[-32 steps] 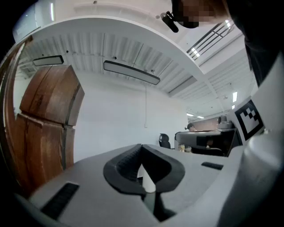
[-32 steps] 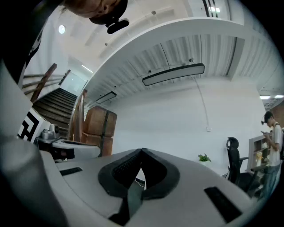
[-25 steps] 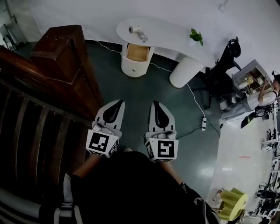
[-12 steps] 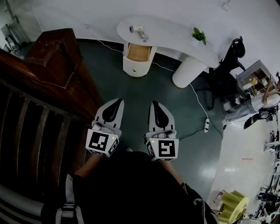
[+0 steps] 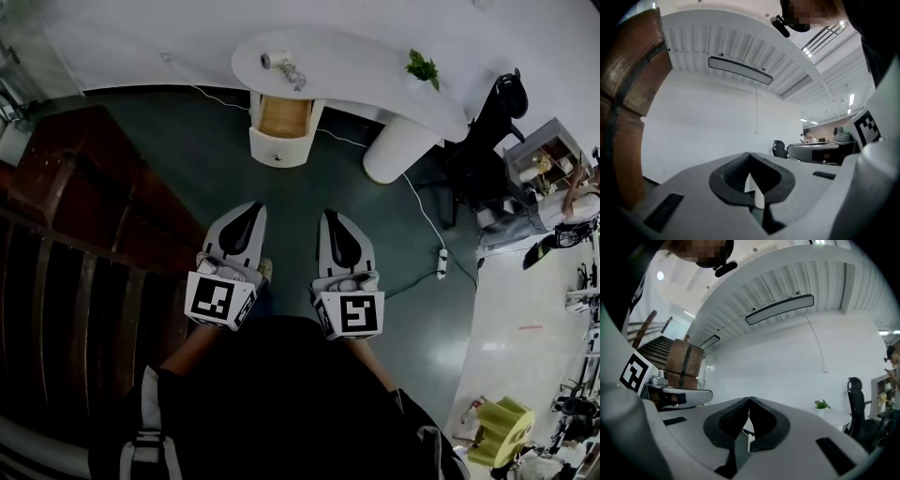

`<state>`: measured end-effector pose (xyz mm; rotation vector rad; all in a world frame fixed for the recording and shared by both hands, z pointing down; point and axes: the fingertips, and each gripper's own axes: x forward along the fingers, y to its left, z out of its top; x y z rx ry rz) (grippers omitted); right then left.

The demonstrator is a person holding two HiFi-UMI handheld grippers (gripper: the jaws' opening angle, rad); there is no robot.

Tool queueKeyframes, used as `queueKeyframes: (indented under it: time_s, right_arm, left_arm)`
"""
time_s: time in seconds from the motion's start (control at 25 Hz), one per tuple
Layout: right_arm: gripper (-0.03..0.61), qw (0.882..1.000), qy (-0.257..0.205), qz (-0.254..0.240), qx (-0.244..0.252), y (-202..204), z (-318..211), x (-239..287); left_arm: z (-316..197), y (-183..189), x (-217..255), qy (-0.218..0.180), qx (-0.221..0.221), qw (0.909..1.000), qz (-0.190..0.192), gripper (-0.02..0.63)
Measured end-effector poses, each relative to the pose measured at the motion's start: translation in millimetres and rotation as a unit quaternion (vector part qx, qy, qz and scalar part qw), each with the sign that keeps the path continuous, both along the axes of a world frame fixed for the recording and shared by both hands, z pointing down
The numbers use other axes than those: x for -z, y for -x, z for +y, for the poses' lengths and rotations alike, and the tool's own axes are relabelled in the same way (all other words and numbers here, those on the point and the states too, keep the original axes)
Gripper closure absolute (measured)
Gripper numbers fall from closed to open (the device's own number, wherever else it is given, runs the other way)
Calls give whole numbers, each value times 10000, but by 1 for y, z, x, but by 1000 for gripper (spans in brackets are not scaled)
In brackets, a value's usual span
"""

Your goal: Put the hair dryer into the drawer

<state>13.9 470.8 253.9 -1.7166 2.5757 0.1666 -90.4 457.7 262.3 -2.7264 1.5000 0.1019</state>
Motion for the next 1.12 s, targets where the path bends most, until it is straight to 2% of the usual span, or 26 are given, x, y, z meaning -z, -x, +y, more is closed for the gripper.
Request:
queueKeyframes:
  time_s: [0.24, 0.44, 0.56, 0.8, 1.12]
  right_arm:
    - [555, 9999, 9, -86, -106, 4, -85, 6]
    - [555, 9996, 82, -228, -159, 11, -151, 7]
    - [555, 9996, 196, -112, -196, 13, -179, -1]
    - [555, 9992, 325, -96, -217, 24, -214, -8]
    - [555, 9996, 268, -4, -79, 41, -222, -4]
  left_arm:
    - [-81, 3, -1, -1, -69, 9999, -116, 607]
    - [-145, 4, -11, 326, -98, 9992, -223, 607]
    - [-172, 5, -16, 406, -143, 9988, -243, 607]
    - [-200, 23, -25, 574, -64, 9982, -158, 607]
    - [-209, 36, -28, 745, -63, 9971, 113, 607]
